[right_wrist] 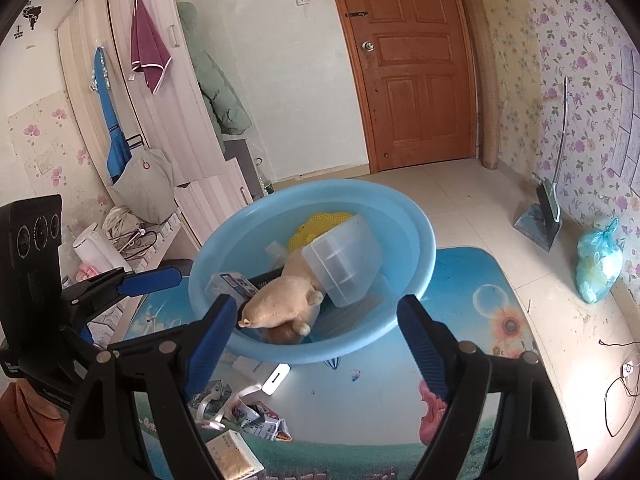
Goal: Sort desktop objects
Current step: 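Lower both boxes into the blue basin and open both tools, then withdraw both open tools from the basin back over the table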
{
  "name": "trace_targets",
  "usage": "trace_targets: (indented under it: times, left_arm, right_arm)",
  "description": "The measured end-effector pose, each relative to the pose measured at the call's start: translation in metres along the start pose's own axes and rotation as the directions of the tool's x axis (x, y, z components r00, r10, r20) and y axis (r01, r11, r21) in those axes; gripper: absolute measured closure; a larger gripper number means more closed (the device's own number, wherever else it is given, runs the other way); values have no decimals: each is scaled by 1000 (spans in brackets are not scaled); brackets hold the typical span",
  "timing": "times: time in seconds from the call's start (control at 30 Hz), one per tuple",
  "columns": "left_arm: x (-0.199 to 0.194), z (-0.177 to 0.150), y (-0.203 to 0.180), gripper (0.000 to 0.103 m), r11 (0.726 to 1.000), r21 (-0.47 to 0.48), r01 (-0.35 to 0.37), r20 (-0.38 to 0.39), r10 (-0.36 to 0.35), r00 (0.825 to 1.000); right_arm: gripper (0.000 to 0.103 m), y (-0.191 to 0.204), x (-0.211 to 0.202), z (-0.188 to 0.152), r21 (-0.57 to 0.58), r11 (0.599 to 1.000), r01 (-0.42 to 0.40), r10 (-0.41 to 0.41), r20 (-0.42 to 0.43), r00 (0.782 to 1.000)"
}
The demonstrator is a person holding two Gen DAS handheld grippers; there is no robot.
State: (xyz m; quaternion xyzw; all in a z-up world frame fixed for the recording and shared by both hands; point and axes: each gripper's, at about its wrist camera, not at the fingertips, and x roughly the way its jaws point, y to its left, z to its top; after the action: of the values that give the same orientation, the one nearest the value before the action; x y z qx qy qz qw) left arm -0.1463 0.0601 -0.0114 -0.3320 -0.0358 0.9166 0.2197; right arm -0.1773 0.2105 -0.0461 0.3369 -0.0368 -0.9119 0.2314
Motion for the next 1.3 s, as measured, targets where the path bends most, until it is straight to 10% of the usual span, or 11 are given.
trace_targets:
  times: [0.7, 1.3]
  left_arm:
    - [-58, -83, 13, 4, 966, -99, -237, -65, 231, 971]
    - [-66, -90, 1, 0, 971, -64, -229, -39, 227, 973]
  right_arm:
    - [16, 28, -11, -82, 0, 999, 39, -39, -102, 994]
    - [0, 38, -24, -91, -36, 999, 25, -28, -87, 996]
